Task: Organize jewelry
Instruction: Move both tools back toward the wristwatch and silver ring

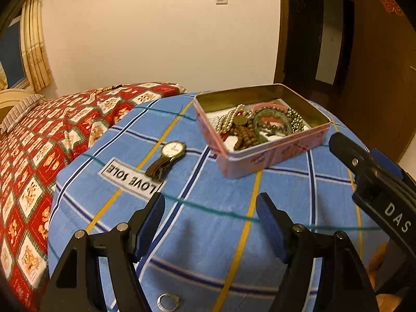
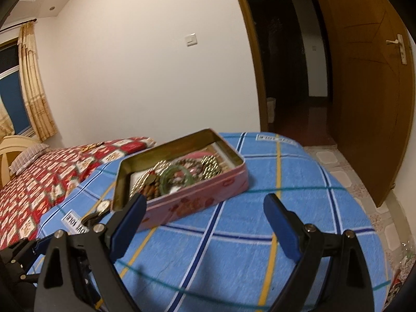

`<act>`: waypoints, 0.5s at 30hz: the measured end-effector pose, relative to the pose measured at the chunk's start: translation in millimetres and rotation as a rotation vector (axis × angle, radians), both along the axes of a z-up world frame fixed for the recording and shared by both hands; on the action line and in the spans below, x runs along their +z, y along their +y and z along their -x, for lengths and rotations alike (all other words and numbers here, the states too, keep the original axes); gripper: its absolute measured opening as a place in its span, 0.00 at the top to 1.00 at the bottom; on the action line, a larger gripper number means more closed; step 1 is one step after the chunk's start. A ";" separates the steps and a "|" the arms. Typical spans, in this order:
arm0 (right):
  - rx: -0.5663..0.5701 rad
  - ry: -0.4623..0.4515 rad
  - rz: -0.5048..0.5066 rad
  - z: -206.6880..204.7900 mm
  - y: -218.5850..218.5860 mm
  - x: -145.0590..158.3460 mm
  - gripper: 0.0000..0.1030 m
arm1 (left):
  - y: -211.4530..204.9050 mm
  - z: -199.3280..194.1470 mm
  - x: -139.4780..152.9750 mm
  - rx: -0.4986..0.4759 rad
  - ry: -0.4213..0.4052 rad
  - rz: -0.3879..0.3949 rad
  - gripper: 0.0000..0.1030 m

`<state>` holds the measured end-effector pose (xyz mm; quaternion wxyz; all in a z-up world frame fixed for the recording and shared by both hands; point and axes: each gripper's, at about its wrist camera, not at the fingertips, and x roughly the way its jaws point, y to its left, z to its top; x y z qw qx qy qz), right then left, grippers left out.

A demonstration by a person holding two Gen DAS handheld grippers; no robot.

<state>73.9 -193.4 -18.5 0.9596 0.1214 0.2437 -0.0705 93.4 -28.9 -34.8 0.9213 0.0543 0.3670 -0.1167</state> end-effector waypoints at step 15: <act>0.273 0.079 0.034 18.9 50.5 -7.1 0.28 | 91.4 42.0 -17.2 0.000 -0.022 -0.094 0.30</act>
